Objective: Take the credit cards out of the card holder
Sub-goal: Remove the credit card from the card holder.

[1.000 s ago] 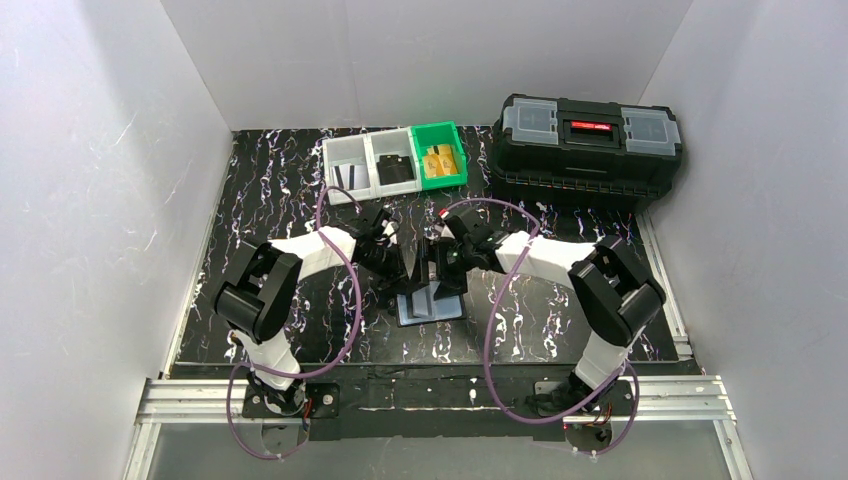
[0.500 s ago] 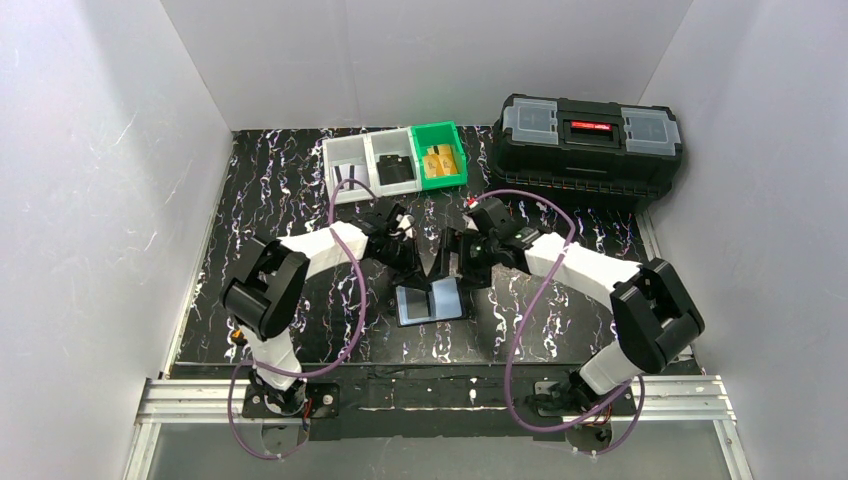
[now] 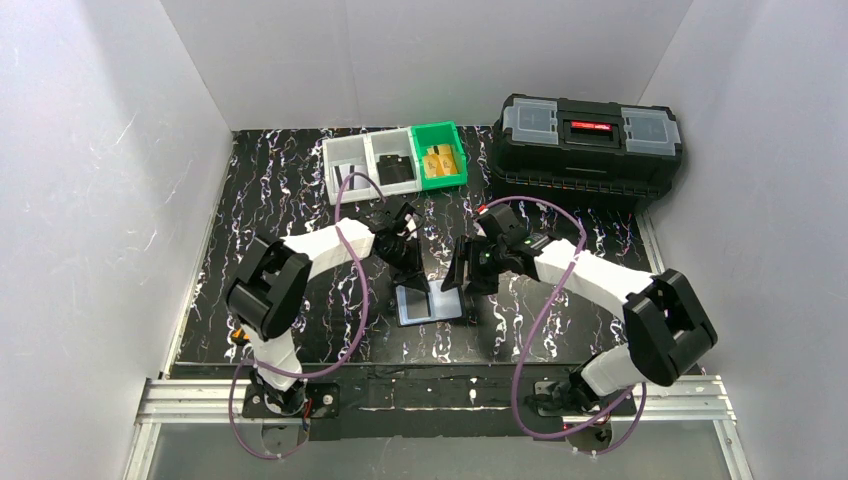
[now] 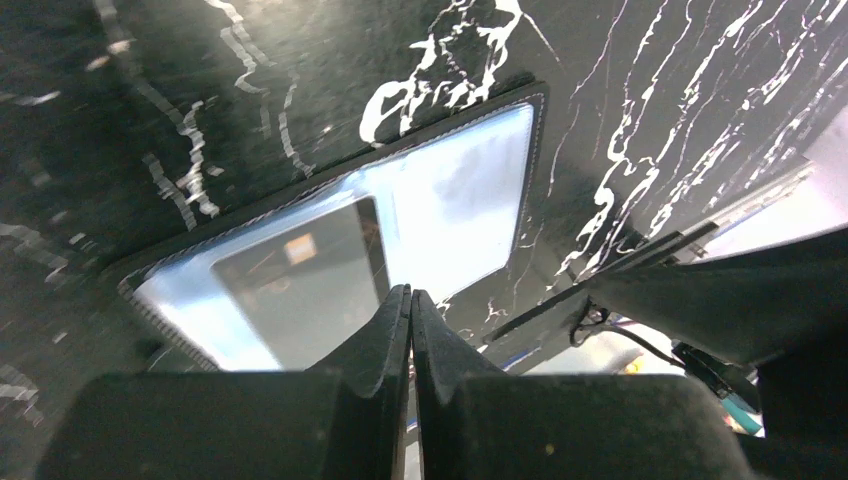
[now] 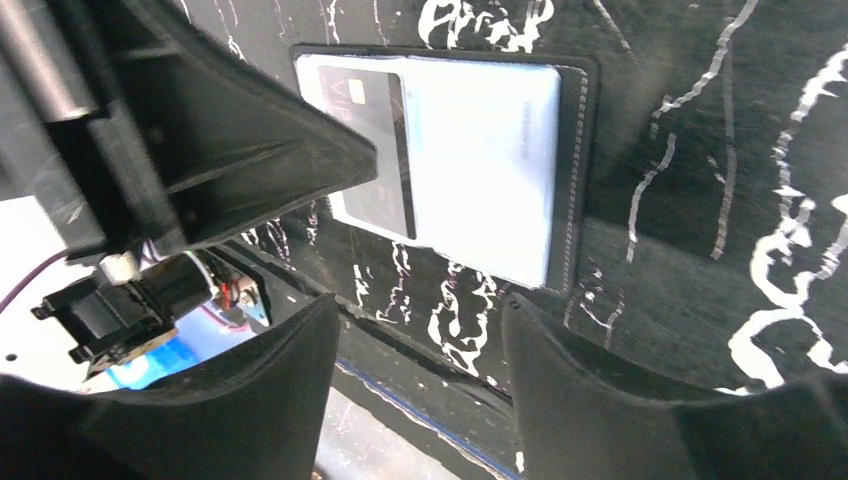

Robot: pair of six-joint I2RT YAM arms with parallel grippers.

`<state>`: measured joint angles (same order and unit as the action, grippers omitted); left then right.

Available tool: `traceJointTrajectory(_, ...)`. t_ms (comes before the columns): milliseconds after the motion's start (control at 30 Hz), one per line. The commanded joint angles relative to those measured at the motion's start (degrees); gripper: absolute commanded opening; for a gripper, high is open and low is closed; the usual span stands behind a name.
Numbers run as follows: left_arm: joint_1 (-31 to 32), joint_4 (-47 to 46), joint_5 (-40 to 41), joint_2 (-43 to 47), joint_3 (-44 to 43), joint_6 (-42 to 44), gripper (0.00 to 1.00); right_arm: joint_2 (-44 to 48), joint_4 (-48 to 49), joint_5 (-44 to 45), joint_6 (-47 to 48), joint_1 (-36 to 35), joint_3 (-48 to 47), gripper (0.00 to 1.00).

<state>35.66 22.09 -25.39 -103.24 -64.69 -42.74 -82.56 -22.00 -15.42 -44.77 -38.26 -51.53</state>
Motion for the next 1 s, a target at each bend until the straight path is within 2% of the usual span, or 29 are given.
traceJointTrajectory(0,-1.55,7.76,8.45,7.32,0.59,3.97,0.0,-5.39,6.41,-9.23,-1.06,-0.04,-1.52,0.63)
traceJointTrajectory(67,-2.64,8.26,8.43,7.84,1.95,4.86,0.0,-8.48,9.5,-12.63,-2.07,-0.21,-2.24,0.55)
traceJointTrajectory(200,-3.73,8.47,8.48,7.61,3.18,6.44,0.0,-13.89,11.03,-14.88,-2.48,-0.75,-5.47,0.48)
traceJointTrajectory(533,-3.84,6.92,7.23,2.88,3.89,7.8,0.0,-20.67,14.75,-16.84,-4.39,-0.85,-5.8,0.41)
traceJointTrajectory(967,-3.37,5.14,5.52,-0.07,5.09,7.03,0.0,-24.34,19.51,-20.48,-6.49,-1.01,-4.17,0.33)
